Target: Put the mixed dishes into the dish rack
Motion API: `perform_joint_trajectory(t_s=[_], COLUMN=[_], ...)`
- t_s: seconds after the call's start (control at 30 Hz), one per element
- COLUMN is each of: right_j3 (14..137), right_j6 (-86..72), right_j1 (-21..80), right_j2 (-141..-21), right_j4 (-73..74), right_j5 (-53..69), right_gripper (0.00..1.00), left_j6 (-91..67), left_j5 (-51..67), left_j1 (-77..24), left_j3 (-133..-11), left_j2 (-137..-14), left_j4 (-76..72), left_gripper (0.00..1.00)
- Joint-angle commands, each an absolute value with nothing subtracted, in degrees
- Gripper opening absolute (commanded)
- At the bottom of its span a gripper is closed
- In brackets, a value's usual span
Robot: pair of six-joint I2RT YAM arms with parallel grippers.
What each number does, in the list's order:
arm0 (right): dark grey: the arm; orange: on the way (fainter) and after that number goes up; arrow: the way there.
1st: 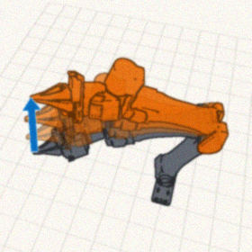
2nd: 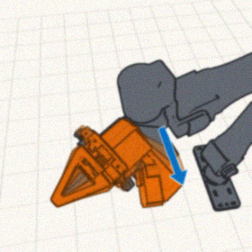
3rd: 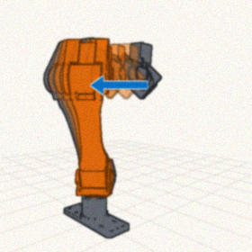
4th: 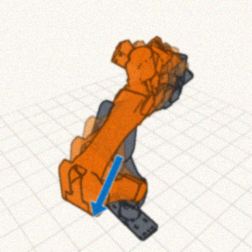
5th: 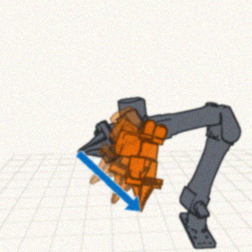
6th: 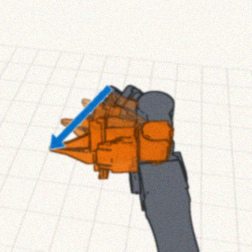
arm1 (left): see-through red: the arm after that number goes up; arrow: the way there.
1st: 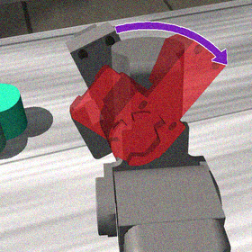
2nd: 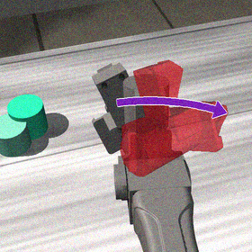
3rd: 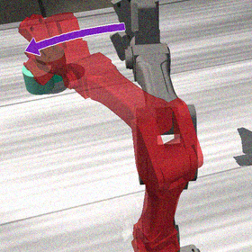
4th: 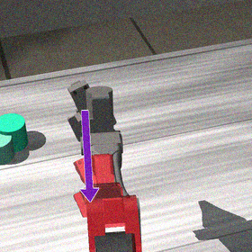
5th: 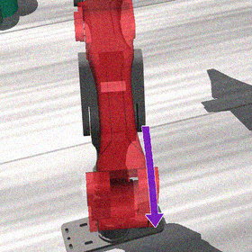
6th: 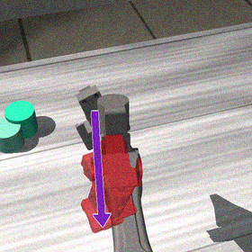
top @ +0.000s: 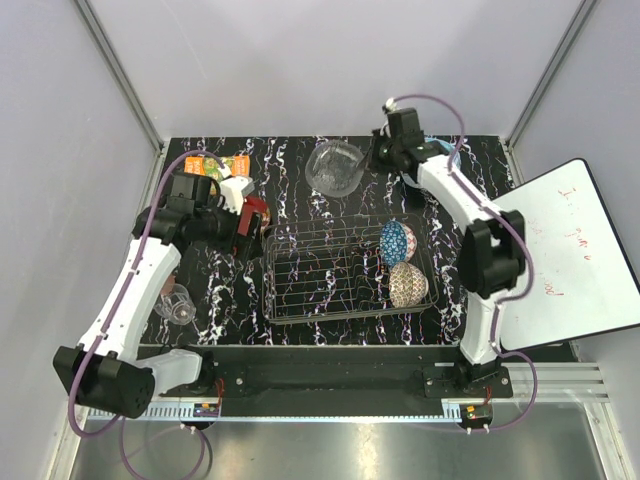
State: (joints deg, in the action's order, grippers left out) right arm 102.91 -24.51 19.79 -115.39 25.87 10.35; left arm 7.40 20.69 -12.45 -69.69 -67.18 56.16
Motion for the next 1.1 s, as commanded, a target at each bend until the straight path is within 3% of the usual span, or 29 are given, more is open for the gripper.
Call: perform_joint_trajectory(t_s=[0.0, 0.2, 0.47, 0.67, 1.07], right_j3=[101.36, 80.14, 57.07, 49.49, 46.76], right_j6=[-12.34, 7.77, 27.73, 41.72, 49.57], right_j1=[21.87, 29.87, 30.67, 30.67, 31.2], right_j2=[-103.64, -85.1, -66.81, -59.95, -57.57], right_j4=[23.47, 6.71, -10.36, -9.94, -3.34], right_j5=[0.38, -14.39, -7.14, -0.18, 9.14], right_gripper=[0.0, 0.0, 0.0, 0.0, 0.0], left_j6=[9.49, 9.93, 9.32, 9.05, 8.17], left_j5=[21.71, 21.88, 21.97, 21.53, 21.01], left_j1=[-12.22, -12.22, -12.22, -12.22, -12.22], left_j3=[-69.26, -69.61, -69.7, -69.0, -67.85], left_j2=[-68.9, -69.96, -70.4, -70.14, -70.93], left_j4=[58.01, 58.1, 58.01, 57.92, 56.78], left_gripper=[0.99, 0.99, 0.99, 0.99, 0.99])
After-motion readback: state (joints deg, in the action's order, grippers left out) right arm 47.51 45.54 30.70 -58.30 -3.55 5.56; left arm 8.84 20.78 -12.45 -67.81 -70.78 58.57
